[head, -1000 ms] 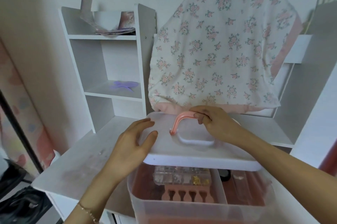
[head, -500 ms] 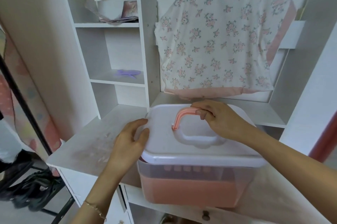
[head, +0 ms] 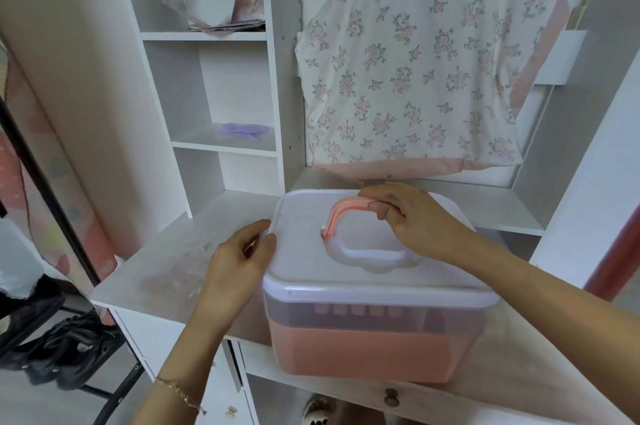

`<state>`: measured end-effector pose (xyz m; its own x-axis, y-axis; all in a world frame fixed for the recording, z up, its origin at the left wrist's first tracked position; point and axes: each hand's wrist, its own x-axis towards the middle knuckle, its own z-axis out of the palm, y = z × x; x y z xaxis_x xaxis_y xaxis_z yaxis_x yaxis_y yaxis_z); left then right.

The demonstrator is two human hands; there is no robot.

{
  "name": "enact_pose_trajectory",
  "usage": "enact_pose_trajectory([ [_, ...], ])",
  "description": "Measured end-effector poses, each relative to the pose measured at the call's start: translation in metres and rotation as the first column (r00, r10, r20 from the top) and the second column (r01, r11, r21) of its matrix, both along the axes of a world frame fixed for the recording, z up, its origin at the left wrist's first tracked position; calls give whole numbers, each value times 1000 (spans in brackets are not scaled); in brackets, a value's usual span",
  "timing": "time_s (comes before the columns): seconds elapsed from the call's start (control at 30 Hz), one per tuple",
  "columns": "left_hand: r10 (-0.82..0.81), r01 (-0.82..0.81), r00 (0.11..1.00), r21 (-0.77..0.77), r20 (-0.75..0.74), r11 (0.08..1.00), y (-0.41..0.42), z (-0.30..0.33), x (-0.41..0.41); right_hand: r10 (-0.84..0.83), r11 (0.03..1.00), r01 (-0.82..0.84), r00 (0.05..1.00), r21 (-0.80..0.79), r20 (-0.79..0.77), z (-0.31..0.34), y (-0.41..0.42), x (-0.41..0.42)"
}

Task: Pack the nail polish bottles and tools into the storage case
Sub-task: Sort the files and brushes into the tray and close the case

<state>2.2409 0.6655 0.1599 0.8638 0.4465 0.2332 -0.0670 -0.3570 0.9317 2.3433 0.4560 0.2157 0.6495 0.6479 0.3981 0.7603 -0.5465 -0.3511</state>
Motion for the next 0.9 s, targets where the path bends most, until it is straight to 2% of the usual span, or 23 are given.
enact_pose_trajectory([
  [0.2,9,-3,999,-105,52,994,-3,-6,2,66,997,-68,995,-23,-73,-7,-8,-15],
  [0.33,2,17,994,-171,109,985,-5,-9,2,70,963,-108,985,-248,-157,-19,-11,-33],
  [0.47,24,8,991,-230,135,973,-14,-12,6,59,892,-78,997,-446,-57,-27,2,-51],
  [0.67,-35,65,992,-266,118,962,-17,-21,4,98,844,-110,994,-525,-51,-27,30,-50],
  [0.73,-26,80,990,-392,140,916,-10,-25,4,138,855,-155,988,-494,-71,-25,47,-50],
  [0.8,-11,86,990,-552,138,830,-1,-29,7,174,857,-197,980,-477,-91,-21,64,-50],
  [0.9,-152,185,983,-670,108,719,3,-37,8,158,836,-207,978,-508,-139,-17,79,-48],
])
